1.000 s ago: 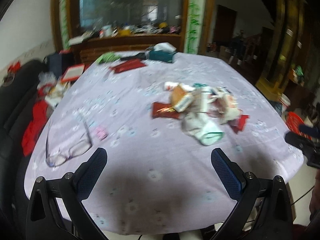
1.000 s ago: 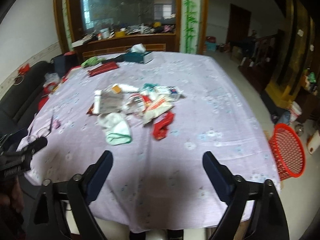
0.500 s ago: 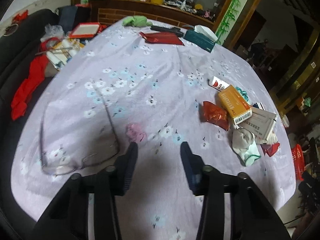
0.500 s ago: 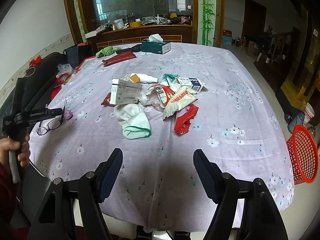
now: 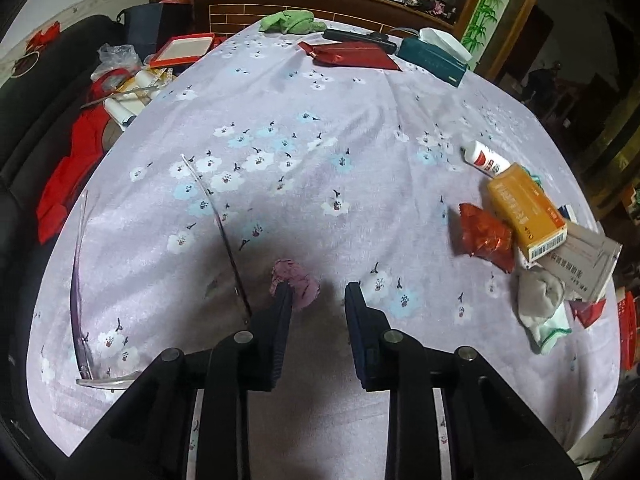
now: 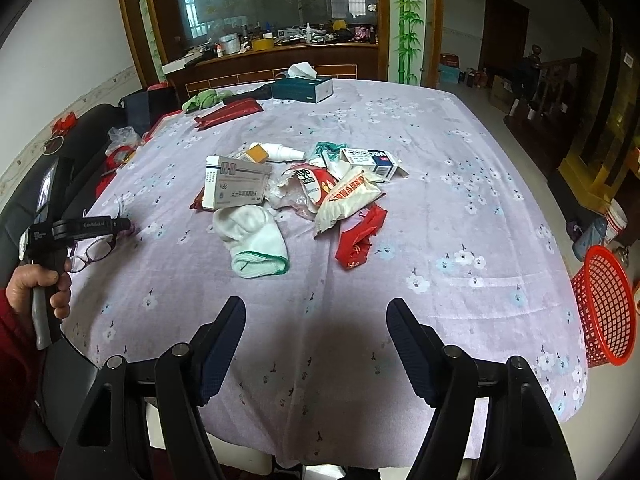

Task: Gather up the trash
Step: 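Grasp the pink crumpled tissue with the left gripper while the right gripper reaches the white sock, then lift the pink tissue with the left gripper while the right gripper lifts the white sock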

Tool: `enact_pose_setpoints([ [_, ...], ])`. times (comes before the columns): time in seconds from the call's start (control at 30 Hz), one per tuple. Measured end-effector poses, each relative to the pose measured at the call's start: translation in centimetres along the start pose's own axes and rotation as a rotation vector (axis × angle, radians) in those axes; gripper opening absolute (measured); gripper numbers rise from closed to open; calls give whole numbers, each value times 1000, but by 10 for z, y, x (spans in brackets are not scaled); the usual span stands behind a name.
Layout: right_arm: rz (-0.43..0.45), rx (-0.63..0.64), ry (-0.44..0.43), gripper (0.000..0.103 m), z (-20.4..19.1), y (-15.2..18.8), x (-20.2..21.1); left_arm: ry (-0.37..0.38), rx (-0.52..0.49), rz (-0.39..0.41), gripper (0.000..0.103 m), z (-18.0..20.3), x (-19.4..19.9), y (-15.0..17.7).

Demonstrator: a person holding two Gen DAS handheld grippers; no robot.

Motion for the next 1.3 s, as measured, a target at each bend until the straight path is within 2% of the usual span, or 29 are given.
enact_pose_setpoints([
  [0.5, -24, 32, -47, 77, -19, -4, -16, -22, -7, -23, 26, -7, -21, -5],
  [0.7, -22, 45, -134, 72, -35, -14, -26, 4, -35, 12, 25, 9, -5, -1],
  [0.83, -61, 56, -228, 71, -52, -24, -54, 61, -51, 47, 25, 27, 21, 8],
  [0.93, -88, 102, -250, 71, -66, -33, -82, 95, -63, 62, 25, 39, 37, 15],
  [1.17, -136, 117, -186, 71, -63, -45, -141, 135, -91, 80, 25, 61, 67, 31],
  [1.2, -151, 119, -179, 69, -61, -43, -147, 138, -95, 81, 25, 63, 69, 33],
  [1.3, -199, 105, -181, 43, -58, -36, -161, 152, -114, 82, 25, 73, 74, 40],
])
Point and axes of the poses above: each gripper's, at about its wrist camera, not at the fingertips, and x roughly against the way its jaws point, z to its right, y to its underside, the point moved 7 cm from there along -x, roughly the way its jaws point, and after that the axes turned 2 degrees about z, right-handed, at the moved point
